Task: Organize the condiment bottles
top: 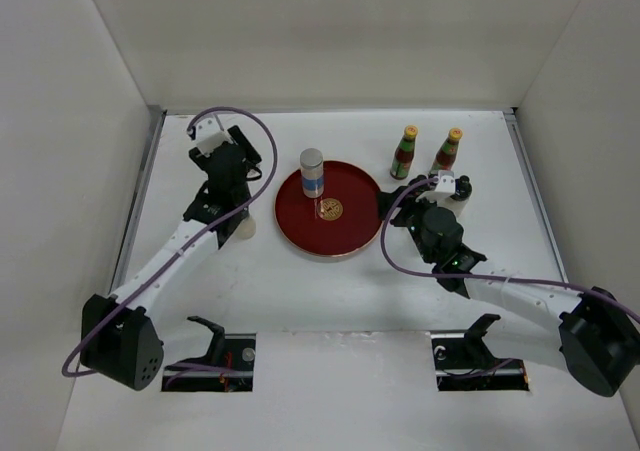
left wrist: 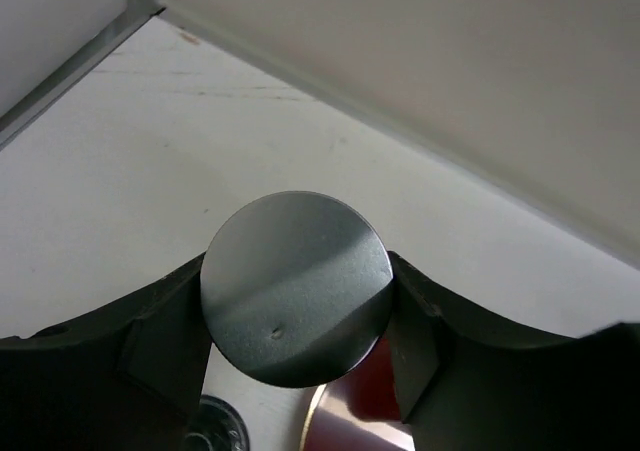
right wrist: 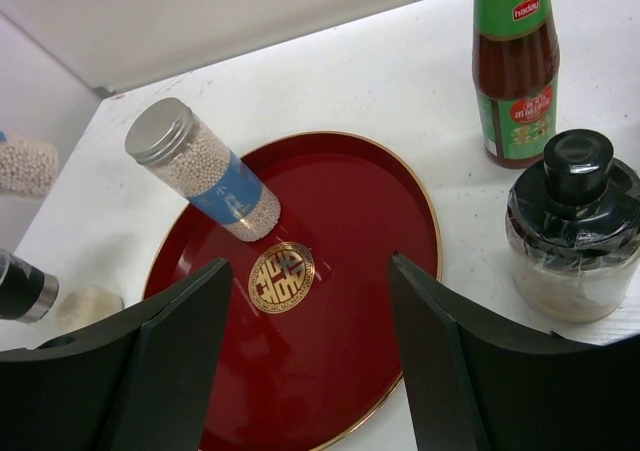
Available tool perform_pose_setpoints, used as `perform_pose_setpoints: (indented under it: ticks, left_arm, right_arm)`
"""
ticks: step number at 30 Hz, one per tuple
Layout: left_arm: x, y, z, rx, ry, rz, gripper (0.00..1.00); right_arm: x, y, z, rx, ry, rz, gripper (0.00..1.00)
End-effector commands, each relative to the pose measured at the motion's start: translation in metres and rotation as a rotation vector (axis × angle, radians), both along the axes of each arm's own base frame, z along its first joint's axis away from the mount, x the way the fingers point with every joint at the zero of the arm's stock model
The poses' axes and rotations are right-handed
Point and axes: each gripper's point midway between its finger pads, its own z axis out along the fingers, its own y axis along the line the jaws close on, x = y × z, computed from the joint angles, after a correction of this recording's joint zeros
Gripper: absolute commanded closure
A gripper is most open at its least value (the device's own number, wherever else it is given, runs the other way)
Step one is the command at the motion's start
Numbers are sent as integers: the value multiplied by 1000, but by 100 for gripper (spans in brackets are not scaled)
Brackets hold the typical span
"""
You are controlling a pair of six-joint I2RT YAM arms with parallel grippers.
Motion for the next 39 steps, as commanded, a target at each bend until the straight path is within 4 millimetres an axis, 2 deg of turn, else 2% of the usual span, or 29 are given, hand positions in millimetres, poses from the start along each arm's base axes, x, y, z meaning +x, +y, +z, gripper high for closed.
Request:
perform_pose_setpoints:
  ticks: [1, 5, 10, 15, 24, 27, 30, 34, 39]
  left_arm:
    - [-4, -31, 47, -28, -136, -82, 54]
    - [-14, -72, 36, -14, -108, -192, 54]
    - [-15, -112, 0, 22, -28, -284, 54]
    - [0, -129, -30, 58, 25, -305, 54]
    - [16, -142, -69, 124, 98, -307, 51]
    - [17, -141, -78, 138, 117, -299, 47]
    - [16, -142, -81, 140, 122, -297, 35]
    - [7, -142, -67, 118, 89, -304, 19]
    - [-11, -131, -40, 93, 35, -289, 12]
  right_arm:
    - [2, 9, 29, 51, -76, 22, 30]
    - [2, 9, 27, 45, -71, 22, 30]
    - [2, 9, 26, 44, -70, 22, 30]
    - [3, 10, 24, 44, -67, 22, 30]
    - [3, 9, 26, 45, -71, 22, 30]
    - [3, 9, 25, 44, -70, 22, 30]
    - [3, 9, 27, 44, -70, 22, 30]
    - [3, 10, 25, 41, -67, 22, 30]
    - [3, 9, 27, 46, -72, 22, 30]
